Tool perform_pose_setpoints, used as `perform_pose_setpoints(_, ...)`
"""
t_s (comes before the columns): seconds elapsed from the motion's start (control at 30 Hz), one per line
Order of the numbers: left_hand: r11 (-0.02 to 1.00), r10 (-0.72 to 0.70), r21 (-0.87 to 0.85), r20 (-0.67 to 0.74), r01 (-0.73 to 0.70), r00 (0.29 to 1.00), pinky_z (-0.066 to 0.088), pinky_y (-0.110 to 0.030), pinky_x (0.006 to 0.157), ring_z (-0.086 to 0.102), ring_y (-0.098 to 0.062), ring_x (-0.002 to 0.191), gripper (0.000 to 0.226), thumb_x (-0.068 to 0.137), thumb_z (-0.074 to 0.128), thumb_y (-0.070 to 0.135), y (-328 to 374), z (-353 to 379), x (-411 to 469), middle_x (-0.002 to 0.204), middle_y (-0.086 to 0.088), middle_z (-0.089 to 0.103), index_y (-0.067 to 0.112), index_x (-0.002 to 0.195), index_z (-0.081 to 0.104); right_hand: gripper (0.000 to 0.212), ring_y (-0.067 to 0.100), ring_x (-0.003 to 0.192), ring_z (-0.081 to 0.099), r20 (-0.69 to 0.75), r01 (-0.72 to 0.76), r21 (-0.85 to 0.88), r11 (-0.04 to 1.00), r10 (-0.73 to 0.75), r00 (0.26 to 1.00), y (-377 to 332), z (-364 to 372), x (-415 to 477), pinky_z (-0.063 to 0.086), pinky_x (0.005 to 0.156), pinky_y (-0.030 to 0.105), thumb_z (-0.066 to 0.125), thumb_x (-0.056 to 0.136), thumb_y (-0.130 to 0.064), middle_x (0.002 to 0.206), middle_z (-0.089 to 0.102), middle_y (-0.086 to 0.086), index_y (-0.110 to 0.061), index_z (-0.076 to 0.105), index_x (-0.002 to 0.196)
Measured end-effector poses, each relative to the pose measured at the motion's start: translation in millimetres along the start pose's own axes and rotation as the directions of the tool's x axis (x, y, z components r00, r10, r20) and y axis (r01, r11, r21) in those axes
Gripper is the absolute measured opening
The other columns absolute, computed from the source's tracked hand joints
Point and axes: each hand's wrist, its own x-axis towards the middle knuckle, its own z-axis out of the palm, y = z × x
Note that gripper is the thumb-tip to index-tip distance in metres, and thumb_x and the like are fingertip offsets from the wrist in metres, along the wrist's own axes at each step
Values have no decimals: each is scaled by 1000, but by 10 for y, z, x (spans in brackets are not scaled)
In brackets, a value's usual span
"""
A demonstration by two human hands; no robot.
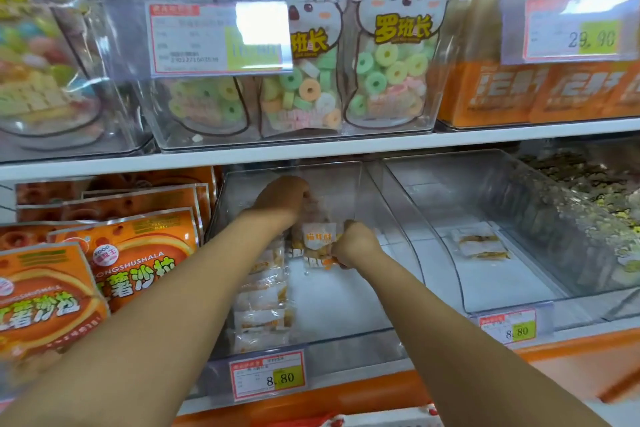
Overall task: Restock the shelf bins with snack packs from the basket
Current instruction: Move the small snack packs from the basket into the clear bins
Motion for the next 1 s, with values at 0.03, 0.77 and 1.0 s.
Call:
perform_pose_setpoints(0.03,1000,-19,15,-32,19,999,42,-26,87,58,-25,109,24,96,49,10,21,-7,-21,122,-9,61,6,115,62,19,26,90,59,12,-13,24,1000,13,1000,-1,32,28,53,78,34,65,86,-17,101,59,7,-14,46,86)
perform_pose_setpoints(0.77,957,173,228,38,-177,984,50,-36,72,62,-25,84,27,98,44,25,162,11,-912,90,-8,66,13,90,66,16,27,96,58,101,121,-57,991,-115,988,-129,-249,-439,46,76,29,44,95,-4,107,58,14,-3,56,105)
perform_pose_setpoints(1.0,959,272,-2,-269,-283,924,35,-30,52,47,-9,51,46,92,40,51,412,-46,-1824,50,6,46,19,60,46,46,28,67,50,-164,437,-239,867,-480,862,176,-634,-1271,34,54,31,56,91,-36,59,46,5,-12,39,56)
